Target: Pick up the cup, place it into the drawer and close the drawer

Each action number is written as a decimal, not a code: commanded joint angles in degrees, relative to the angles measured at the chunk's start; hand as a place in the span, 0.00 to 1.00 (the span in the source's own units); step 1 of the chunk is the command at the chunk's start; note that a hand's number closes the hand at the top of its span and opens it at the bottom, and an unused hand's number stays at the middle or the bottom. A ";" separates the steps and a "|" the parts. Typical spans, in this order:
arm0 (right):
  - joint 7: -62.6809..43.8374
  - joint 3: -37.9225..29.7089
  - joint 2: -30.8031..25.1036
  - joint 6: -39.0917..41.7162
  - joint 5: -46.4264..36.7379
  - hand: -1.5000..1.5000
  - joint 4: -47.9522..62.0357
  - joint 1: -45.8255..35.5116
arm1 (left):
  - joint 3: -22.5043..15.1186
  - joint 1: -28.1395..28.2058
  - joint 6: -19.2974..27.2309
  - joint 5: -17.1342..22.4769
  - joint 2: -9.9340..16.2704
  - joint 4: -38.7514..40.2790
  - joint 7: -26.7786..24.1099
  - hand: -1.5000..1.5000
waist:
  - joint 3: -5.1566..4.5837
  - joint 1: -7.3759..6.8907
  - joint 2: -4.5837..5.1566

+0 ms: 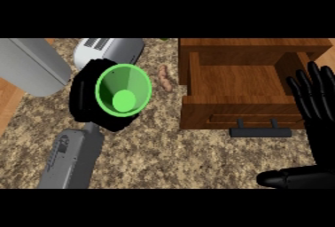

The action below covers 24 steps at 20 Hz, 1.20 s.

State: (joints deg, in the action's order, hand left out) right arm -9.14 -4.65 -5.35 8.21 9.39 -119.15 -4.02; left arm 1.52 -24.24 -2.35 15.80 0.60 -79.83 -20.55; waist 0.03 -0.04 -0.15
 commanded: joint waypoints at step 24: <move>3.25 0.31 0.22 1.66 -1.09 0.00 0.65 2.82 | -9.69 -37.09 21.90 -0.60 -0.60 27.11 9.07 1.00 | 0.00 1.53 0.34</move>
State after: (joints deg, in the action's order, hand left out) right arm -7.76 -4.74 -5.30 9.09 9.08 -118.44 -2.98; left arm -4.48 -58.16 15.87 12.63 0.04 -58.52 -9.51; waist 0.02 1.20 0.16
